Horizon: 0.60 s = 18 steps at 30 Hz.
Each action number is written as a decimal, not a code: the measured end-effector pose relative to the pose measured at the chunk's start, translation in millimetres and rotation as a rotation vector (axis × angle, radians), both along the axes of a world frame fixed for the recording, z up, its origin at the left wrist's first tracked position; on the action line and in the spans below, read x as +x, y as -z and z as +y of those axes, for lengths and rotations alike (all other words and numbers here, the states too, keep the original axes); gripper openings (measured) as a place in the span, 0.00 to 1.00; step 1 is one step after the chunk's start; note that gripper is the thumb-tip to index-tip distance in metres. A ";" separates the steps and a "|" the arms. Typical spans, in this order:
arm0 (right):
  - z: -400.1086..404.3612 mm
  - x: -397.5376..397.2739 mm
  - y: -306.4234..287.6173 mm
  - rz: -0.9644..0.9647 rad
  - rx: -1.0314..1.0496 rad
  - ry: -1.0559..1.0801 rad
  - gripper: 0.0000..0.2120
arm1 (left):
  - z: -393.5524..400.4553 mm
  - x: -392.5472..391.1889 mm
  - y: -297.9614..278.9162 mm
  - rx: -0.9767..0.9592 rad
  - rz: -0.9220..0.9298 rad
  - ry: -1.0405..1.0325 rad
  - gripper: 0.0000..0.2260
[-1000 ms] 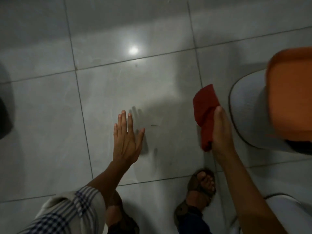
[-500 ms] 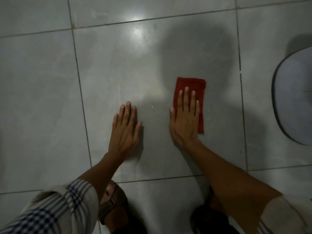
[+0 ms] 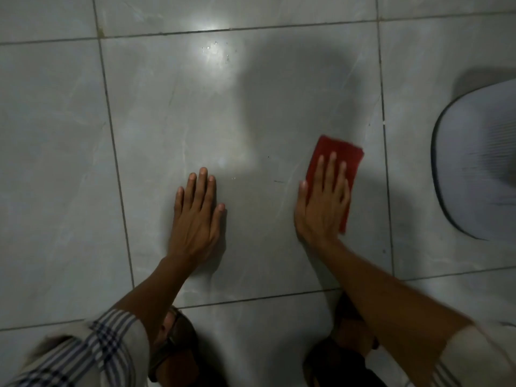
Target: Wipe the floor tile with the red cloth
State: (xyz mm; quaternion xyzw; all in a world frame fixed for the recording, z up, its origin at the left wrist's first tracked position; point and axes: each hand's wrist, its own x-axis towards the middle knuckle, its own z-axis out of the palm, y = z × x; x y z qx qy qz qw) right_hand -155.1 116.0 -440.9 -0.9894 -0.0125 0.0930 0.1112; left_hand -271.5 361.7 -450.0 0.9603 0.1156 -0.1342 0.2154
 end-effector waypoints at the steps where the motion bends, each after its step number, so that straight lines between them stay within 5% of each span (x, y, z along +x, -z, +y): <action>1: 16.2 21.3 2.6 -0.031 0.018 -0.034 0.31 | -2.4 -0.5 1.5 0.006 -0.014 -0.016 0.31; 5: 68.3 20.8 2.7 -0.074 0.021 -0.281 0.30 | -11.6 -0.4 7.6 0.034 -0.062 -0.048 0.30; 9: 34.6 -78.9 -6.1 0.073 0.093 -0.472 0.31 | -12.1 2.0 5.4 0.073 -0.082 -0.048 0.30; 13: -29.9 -164.6 -14.9 0.136 0.032 -0.365 0.31 | -8.1 3.3 7.2 0.101 -0.057 -0.013 0.32; 18: -15.9 -75.3 0.7 -0.009 0.011 -0.024 0.30 | 3.4 0.0 10.8 0.134 -0.073 0.050 0.32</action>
